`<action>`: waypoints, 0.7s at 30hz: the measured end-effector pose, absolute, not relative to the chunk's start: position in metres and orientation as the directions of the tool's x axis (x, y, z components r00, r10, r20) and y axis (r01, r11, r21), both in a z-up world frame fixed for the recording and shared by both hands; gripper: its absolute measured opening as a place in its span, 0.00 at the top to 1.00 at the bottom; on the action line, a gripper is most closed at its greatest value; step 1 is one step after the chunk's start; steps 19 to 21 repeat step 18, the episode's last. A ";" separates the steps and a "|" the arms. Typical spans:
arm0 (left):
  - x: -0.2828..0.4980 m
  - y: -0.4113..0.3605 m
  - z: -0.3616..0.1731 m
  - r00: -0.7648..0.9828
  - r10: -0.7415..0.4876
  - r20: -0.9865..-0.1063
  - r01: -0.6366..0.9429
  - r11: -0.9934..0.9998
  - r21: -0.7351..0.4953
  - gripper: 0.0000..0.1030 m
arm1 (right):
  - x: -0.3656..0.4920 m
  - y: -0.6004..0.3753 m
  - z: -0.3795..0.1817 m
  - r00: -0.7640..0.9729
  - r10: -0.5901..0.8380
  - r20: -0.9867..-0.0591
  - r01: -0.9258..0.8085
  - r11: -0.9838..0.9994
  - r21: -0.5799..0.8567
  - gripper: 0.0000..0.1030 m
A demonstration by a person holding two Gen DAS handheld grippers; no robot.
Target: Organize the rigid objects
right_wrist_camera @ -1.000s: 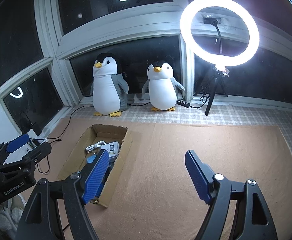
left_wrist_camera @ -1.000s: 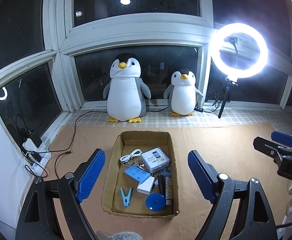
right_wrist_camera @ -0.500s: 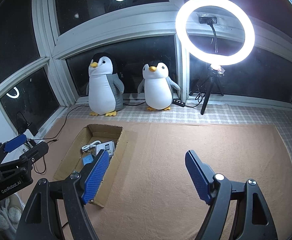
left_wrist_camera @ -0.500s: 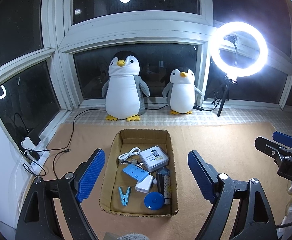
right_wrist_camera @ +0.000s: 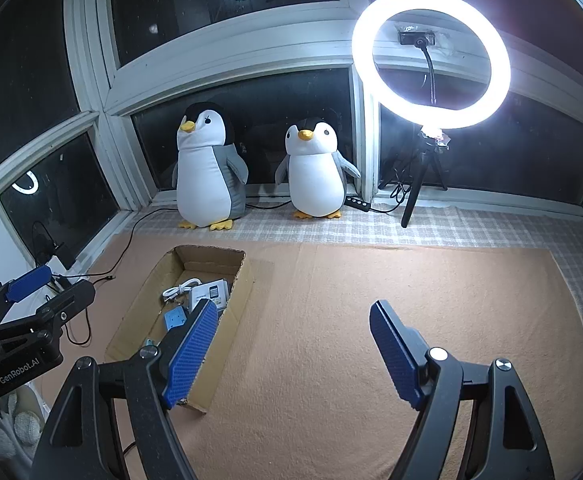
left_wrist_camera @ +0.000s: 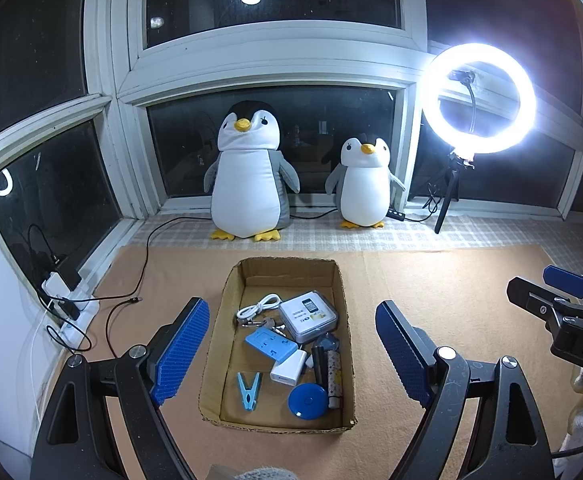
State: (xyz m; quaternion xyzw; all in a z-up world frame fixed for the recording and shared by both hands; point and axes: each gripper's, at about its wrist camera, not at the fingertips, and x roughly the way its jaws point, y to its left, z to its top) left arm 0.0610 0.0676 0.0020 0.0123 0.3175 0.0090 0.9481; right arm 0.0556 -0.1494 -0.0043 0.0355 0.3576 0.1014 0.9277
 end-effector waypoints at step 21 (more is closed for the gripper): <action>0.064 0.069 -0.003 0.789 0.037 -0.614 -0.021 0.999 0.033 0.12 | 0.057 -0.149 -0.010 0.712 0.210 -0.670 -0.161 0.978 0.135 0.27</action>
